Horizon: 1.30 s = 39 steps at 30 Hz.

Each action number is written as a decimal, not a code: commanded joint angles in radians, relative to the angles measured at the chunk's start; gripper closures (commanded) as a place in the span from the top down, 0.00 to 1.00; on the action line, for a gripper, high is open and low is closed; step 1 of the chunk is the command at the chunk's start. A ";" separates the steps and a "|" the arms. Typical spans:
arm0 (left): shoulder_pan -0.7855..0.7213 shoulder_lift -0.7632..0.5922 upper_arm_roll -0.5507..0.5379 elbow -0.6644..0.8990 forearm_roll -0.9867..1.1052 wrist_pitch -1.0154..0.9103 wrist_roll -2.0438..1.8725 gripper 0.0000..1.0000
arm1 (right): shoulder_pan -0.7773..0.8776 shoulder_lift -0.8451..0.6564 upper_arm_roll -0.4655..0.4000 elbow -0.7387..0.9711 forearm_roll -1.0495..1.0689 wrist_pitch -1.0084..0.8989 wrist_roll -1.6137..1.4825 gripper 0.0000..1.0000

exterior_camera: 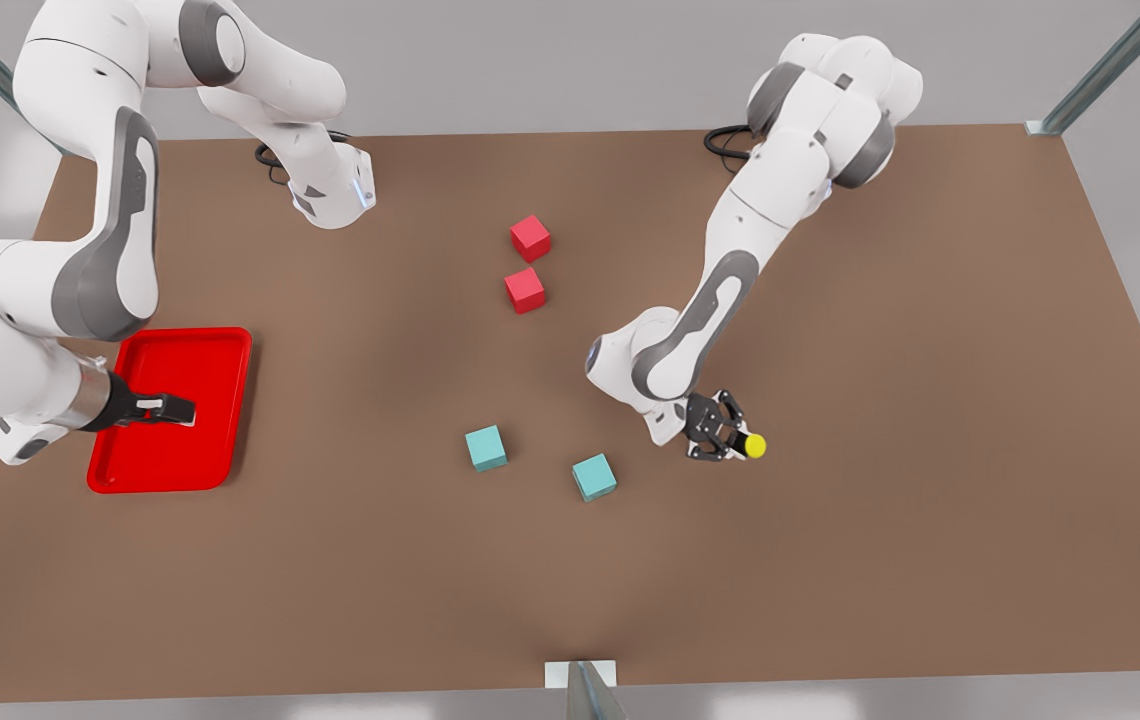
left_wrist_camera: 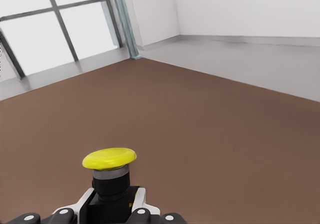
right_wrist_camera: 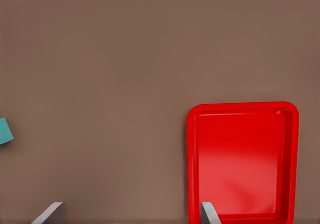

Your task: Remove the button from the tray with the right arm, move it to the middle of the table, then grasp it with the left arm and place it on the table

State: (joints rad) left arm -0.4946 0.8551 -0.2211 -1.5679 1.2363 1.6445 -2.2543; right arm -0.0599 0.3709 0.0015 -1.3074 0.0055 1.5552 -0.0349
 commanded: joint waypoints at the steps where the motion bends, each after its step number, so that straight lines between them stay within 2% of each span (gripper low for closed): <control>1: -0.007 0.016 0.000 0.000 0.043 -0.052 -0.530 0.33 | 0.000 -0.001 0.000 0.000 0.002 -0.001 0.000 1.00; 5: -0.019 0.074 0.002 0.019 0.063 -0.069 -0.551 0.33 | 0.002 0.006 0.000 0.000 0.002 0.003 0.001 1.00; 15: -0.058 0.113 0.031 0.028 0.061 -0.074 -0.550 0.33 | 0.005 0.005 0.000 0.002 0.007 0.000 0.001 1.00; 29: -0.070 0.124 0.031 0.032 0.057 -0.078 -0.550 0.39 | 0.008 0.009 0.000 -0.001 0.007 0.003 0.003 1.00; 31: -0.078 0.125 0.029 0.032 0.054 -0.078 -0.550 0.42 | 0.008 0.014 0.000 -0.001 0.007 0.005 0.003 1.00; 32: -0.078 0.125 0.029 0.032 0.054 -0.078 -0.548 0.64 | 0.008 0.014 0.000 0.000 0.007 0.008 0.003 1.00; 33: -0.076 0.124 0.029 0.032 0.055 -0.078 -0.542 1.00 | 0.008 0.016 0.000 -0.001 0.007 0.008 0.003 1.00; 39: -0.078 0.124 0.029 0.032 0.051 -0.080 -0.541 1.00 | 0.011 0.011 0.000 0.005 0.007 -0.001 0.003 1.00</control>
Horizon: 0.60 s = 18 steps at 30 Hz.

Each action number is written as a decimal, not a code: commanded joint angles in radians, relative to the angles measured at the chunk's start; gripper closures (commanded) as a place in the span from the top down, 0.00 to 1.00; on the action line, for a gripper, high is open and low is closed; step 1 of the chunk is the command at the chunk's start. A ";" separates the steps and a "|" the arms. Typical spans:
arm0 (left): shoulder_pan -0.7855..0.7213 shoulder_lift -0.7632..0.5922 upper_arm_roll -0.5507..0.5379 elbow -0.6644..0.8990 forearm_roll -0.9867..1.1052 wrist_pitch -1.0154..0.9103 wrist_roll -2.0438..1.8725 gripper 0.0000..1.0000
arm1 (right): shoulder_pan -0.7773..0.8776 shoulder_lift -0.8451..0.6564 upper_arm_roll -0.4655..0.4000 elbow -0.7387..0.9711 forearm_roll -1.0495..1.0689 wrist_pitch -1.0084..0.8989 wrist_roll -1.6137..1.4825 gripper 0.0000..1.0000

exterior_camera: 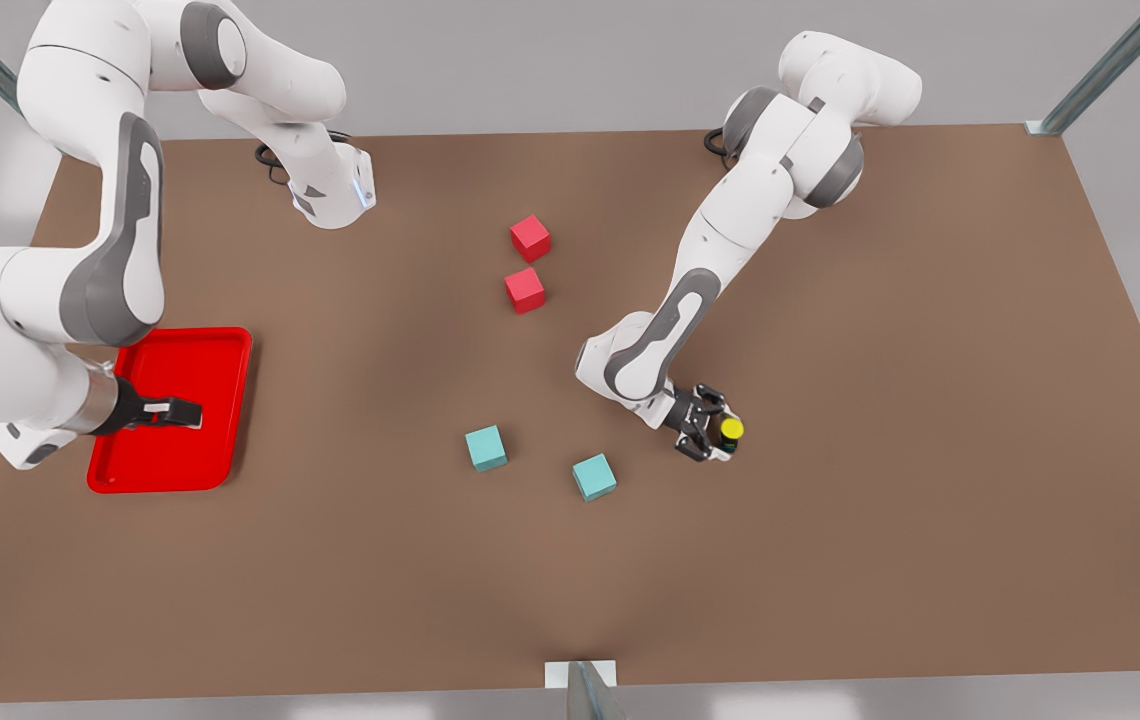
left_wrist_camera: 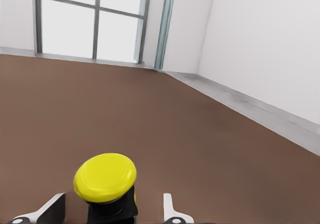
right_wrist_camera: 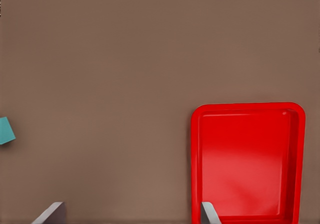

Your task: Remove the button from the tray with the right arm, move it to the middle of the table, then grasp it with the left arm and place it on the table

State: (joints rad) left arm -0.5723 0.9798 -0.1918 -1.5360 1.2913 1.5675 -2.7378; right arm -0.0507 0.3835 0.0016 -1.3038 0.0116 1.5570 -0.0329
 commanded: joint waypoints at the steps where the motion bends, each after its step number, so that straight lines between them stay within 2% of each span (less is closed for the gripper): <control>1: -0.003 -0.001 0.000 0.000 -0.004 -0.003 -0.057 1.00 | 0.000 -0.002 0.000 0.000 0.001 -0.003 0.001 1.00; 12: -0.049 -0.029 -0.015 0.004 -0.041 -0.046 -0.028 1.00 | -0.003 0.000 0.000 -0.002 0.001 -0.002 0.001 1.00; 15: -0.167 -0.112 -0.034 0.007 -0.194 -0.109 0.032 1.00 | -0.006 0.002 0.000 -0.002 0.001 0.000 0.001 1.00; 17: -0.172 -0.157 -0.104 0.017 -0.237 -0.169 0.073 1.00 | -0.001 0.002 0.000 -0.002 0.002 0.000 0.001 1.00; 18: -0.133 -0.248 -0.110 0.039 -0.302 -0.155 0.182 1.00 | -0.003 0.002 0.000 -0.002 0.001 0.000 0.001 1.00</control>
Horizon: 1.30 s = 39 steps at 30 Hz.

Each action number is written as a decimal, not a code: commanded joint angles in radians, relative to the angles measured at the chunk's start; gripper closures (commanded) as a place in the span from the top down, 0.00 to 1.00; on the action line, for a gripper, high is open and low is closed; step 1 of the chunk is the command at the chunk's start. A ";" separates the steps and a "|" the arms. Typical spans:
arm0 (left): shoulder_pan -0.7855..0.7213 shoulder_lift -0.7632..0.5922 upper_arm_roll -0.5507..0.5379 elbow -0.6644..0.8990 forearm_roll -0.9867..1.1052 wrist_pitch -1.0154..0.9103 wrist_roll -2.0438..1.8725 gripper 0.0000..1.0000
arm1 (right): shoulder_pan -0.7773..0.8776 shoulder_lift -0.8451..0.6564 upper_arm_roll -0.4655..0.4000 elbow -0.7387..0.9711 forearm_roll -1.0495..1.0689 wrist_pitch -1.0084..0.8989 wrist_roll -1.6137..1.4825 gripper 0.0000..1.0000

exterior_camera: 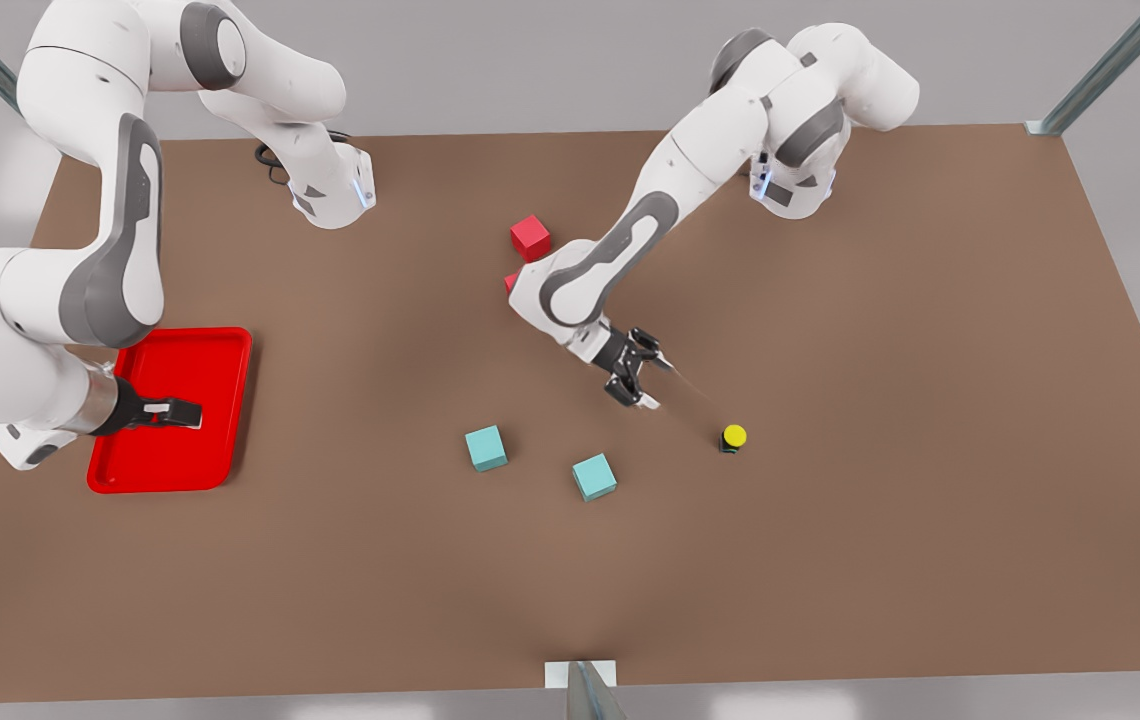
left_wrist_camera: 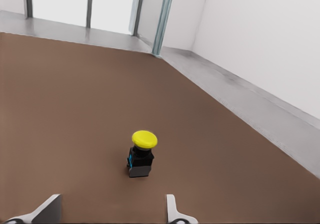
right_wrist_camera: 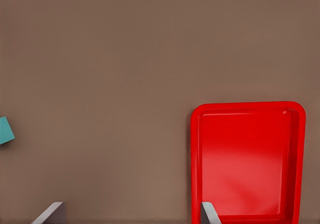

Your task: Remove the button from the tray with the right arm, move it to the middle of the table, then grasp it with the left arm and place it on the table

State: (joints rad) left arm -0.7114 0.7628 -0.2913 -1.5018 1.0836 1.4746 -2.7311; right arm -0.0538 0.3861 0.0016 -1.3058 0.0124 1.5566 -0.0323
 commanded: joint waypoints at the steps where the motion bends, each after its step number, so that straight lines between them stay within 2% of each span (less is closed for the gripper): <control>1: 0.073 -0.149 -0.020 0.046 -0.191 -0.034 0.321 1.00 | -0.001 -0.001 0.000 -0.001 0.001 0.000 0.000 1.00; 2: 0.182 -0.266 -0.020 0.075 -0.292 0.006 0.526 1.00 | -0.001 -0.001 0.000 0.000 0.001 0.002 0.000 1.00; 4: 0.332 -0.365 -0.020 0.098 -0.413 0.085 0.803 1.00 | -0.001 -0.001 0.000 0.002 0.001 0.002 0.000 1.00; 6: 0.547 -0.497 -0.023 0.103 -0.718 0.116 1.356 1.00 | -0.006 -0.001 0.000 0.002 0.001 0.005 -0.001 1.00; 8: 0.728 -0.545 -0.023 0.121 -0.965 0.046 1.919 1.00 | -0.008 0.004 0.000 0.002 0.004 0.013 -0.001 1.00; 10: 0.808 -0.543 -0.020 0.175 -0.982 -0.082 2.587 1.00 | -0.009 0.043 0.000 0.013 0.001 0.014 -0.003 1.00; 11: 0.816 -0.550 -0.015 0.172 -0.976 -0.118 2.702 1.00 | -0.008 0.045 0.000 0.013 0.001 0.017 -0.003 1.00; 12: 0.822 -0.573 -0.014 0.155 -0.985 -0.123 2.699 1.00 | -0.004 0.045 0.000 0.013 0.001 0.037 -0.001 1.00; 13: 0.874 -0.630 -0.023 0.050 -0.985 -0.055 2.700 1.00 | -0.001 0.045 0.000 0.013 0.001 0.037 -0.001 1.00; 14: 0.889 -0.724 -0.023 -0.119 -0.987 0.142 2.684 1.00 | 0.000 0.042 0.000 0.013 0.001 0.033 -0.001 1.00; 17: 0.874 -0.688 -0.025 -0.094 -1.024 0.162 2.498 1.00 | 0.008 0.034 0.000 0.013 -0.006 0.028 0.000 1.00; 22: 0.874 -0.678 -0.025 -0.092 -1.021 0.159 2.507 1.00 | 0.011 0.034 0.001 -0.003 -0.009 0.013 0.000 1.00; 26: 0.872 -0.669 -0.025 -0.077 -1.019 0.158 2.499 1.00 | 0.062 0.037 0.005 -0.009 -0.022 -0.095 0.003 1.00; 39: 0.872 -0.657 -0.026 -0.054 -1.019 0.154 2.496 1.00 | 0.069 0.034 0.001 -0.015 -0.025 -0.087 0.006 1.00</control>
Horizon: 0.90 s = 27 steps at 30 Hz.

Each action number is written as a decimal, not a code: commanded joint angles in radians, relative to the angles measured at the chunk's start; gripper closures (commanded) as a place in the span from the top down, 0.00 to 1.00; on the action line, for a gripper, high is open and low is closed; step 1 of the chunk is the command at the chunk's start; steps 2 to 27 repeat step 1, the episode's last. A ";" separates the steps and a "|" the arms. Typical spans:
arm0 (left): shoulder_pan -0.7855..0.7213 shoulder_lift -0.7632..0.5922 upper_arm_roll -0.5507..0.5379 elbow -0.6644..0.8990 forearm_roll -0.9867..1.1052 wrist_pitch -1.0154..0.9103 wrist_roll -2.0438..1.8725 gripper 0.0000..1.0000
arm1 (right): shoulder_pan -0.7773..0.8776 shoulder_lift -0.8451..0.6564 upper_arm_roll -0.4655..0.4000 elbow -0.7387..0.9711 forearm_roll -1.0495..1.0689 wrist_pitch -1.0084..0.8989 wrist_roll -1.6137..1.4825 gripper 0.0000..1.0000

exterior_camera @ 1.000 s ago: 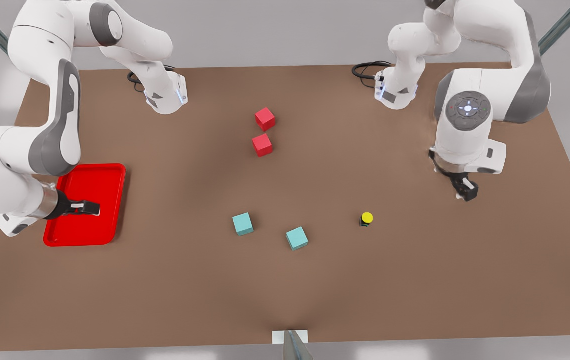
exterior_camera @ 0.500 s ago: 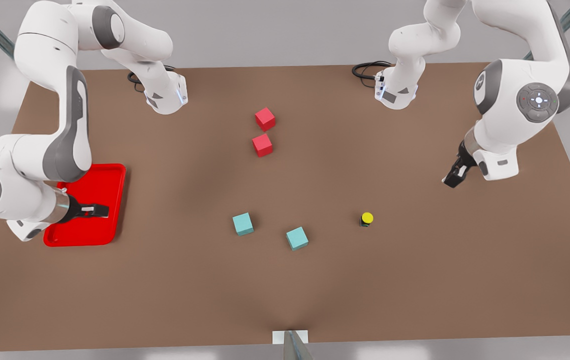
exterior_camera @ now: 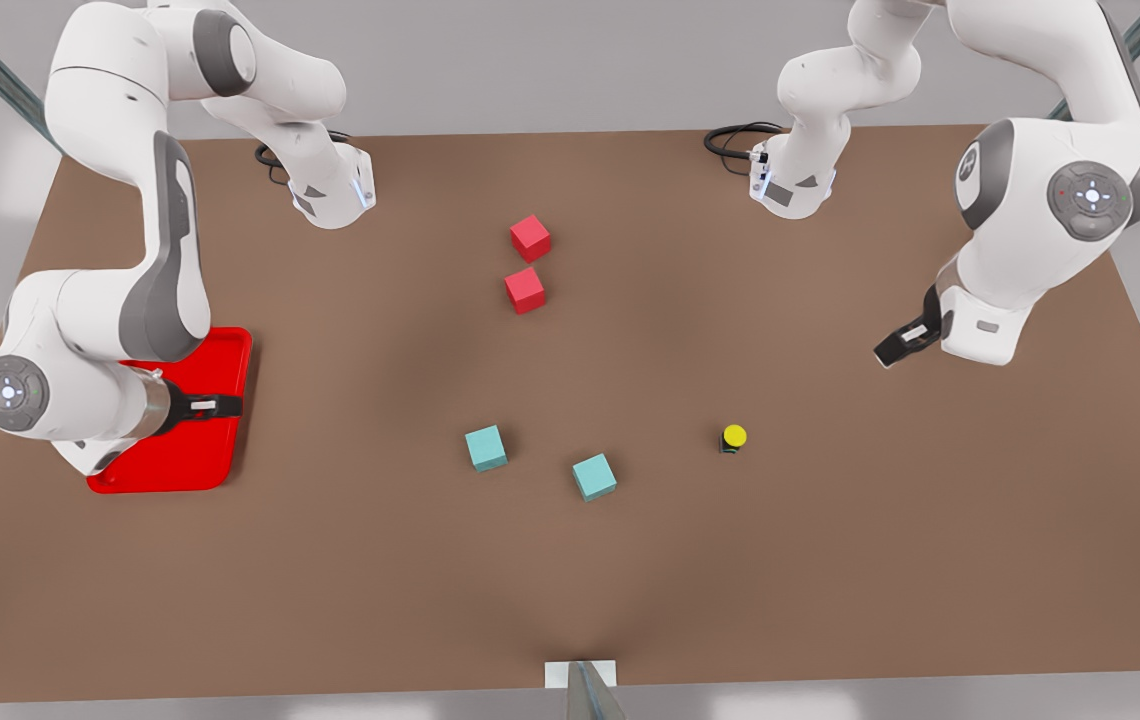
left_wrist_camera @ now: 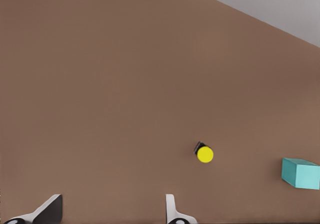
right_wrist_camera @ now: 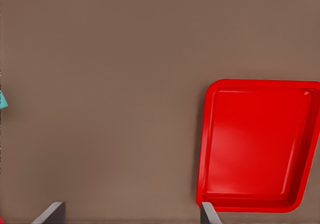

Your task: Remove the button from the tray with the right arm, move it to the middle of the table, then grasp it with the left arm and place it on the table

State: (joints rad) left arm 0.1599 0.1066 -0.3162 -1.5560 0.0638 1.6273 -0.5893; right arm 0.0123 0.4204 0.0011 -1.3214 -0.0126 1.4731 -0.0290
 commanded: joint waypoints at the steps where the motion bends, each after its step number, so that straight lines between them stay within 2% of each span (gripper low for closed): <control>1: 0.001 0.002 -0.001 0.001 0.001 0.003 0.355 1.00 | 0.000 0.001 0.002 0.001 -0.001 -0.004 0.001 1.00; 27: 0.001 0.002 -0.001 0.001 0.001 0.003 0.355 1.00 | 0.000 0.001 0.002 0.001 -0.001 -0.004 0.001 1.00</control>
